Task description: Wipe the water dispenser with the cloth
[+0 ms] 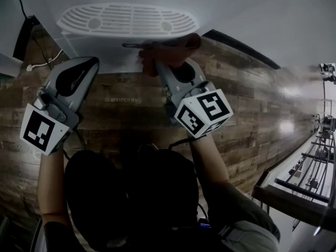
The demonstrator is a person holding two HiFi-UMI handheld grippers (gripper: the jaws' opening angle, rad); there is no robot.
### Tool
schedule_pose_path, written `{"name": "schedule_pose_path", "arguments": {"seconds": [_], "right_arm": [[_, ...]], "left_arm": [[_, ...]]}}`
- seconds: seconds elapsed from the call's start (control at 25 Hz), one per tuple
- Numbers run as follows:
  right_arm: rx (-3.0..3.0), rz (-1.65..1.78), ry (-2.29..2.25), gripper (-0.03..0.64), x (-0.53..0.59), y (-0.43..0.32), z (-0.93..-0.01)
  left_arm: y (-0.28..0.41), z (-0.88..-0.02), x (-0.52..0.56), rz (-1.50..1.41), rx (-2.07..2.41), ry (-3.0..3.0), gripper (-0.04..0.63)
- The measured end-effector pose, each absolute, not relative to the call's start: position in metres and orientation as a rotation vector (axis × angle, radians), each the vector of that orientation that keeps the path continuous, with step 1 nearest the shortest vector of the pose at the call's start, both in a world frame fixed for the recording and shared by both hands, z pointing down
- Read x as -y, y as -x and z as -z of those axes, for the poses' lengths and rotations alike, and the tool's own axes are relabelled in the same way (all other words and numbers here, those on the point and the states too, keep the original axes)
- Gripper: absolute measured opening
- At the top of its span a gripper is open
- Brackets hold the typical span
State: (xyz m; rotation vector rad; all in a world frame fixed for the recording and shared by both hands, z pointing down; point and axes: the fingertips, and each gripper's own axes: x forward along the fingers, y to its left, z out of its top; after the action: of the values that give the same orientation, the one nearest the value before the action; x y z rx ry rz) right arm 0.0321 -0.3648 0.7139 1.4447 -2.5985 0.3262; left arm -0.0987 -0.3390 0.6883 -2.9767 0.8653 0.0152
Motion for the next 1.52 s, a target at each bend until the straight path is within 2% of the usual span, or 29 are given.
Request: {"name": "schedule_pose_path", "arguments": {"seconds": [0.12, 0.48, 0.8, 0.92, 1.2, 1.36, 1.52], "right_arm": [[2.561, -0.383, -1.415, 0.061, 0.367, -0.026, -0.756], [2.288, -0.555, -1.369, 0.061, 0.368, -0.038, -0.917], [2.155, -0.637, -1.271, 0.061, 0.369, -0.031, -0.981], [2.244, -0.648, -1.211, 0.060, 0.358, -0.012, -0.945], [2.732, -0.483, -1.082, 0.061, 0.343, 0.041, -0.736], [2.730, -0.484, -1.123, 0.061, 0.360, 0.042, -0.714], [2.721, -0.575, -1.160, 0.061, 0.372, 0.041, -0.743]], "left_arm": [[0.096, -0.716, 0.341, -0.023, -0.857, 3.031, 0.018], [0.113, -0.838, 0.324, 0.235, -0.791, 3.164, 0.018], [0.121, -0.869, 0.318, 0.218, -0.886, 3.287, 0.018], [0.117, -0.839, 0.314, 0.164, -0.828, 3.282, 0.018], [0.129, -0.729, 0.328, -0.052, -0.925, 3.115, 0.018], [0.129, -0.696, 0.334, -0.086, -0.935, 3.024, 0.017], [0.130, -0.719, 0.336, -0.032, -0.946, 3.053, 0.018]]}}
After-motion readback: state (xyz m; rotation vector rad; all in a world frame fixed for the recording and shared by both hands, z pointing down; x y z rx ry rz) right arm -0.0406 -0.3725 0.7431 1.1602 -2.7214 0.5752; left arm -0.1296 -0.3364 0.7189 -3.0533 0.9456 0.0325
